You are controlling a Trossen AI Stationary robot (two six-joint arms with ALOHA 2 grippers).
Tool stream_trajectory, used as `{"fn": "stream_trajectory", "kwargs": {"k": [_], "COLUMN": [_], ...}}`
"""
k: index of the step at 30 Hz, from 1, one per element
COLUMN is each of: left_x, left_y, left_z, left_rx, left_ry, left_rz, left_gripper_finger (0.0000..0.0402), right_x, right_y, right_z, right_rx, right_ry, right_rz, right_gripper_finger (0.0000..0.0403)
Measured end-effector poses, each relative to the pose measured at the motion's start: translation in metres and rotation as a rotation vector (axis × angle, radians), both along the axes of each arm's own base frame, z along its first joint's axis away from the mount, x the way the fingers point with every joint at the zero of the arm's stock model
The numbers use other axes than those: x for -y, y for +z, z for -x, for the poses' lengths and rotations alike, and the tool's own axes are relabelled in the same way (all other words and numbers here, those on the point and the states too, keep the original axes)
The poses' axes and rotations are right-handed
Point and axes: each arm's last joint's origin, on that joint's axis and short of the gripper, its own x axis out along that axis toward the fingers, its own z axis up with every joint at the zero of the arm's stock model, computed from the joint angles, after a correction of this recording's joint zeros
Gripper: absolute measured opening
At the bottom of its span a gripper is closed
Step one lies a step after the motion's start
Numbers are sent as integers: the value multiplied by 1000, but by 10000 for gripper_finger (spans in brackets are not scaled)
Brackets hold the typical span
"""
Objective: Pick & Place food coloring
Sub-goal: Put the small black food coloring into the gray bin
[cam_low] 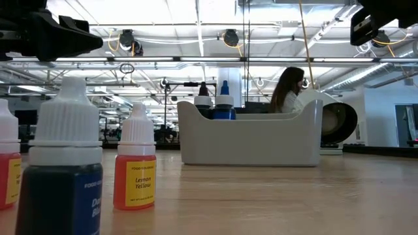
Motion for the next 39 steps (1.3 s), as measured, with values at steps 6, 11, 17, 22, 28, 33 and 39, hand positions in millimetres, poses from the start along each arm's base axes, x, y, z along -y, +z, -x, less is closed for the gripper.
{"fn": "stream_trajectory", "kwargs": {"k": [6,11,17,22,28,33,39], "left_x": [0,0,0,0,0,0,0], "left_y": [0,0,0,0,1,3,3], "left_z": [0,0,0,0,0,0,0], "left_rx": [0,-2,-2,-3,9,20,18], "left_ry": [-8,-6,-6,-5,-5,-5,-3], "left_rz": [3,32,37,51,62,71,96], "left_gripper_finger": [35,35,35,35,35,35,35], "right_x": [0,-1,-1,-1,-2,-3,-3], "right_y": [-3,-6,-6,-6,-10,-11,-12], "right_z": [0,-1,-1,-1,-3,-4,-4], "right_rx": [-29,-46,-49,-52,-70,-73,-76], "right_ry": [0,-1,-2,-2,-2,-3,-4], "right_rz": [25,39,42,45,60,63,80], "right_gripper_finger": [0,0,0,0,0,0,0]}}
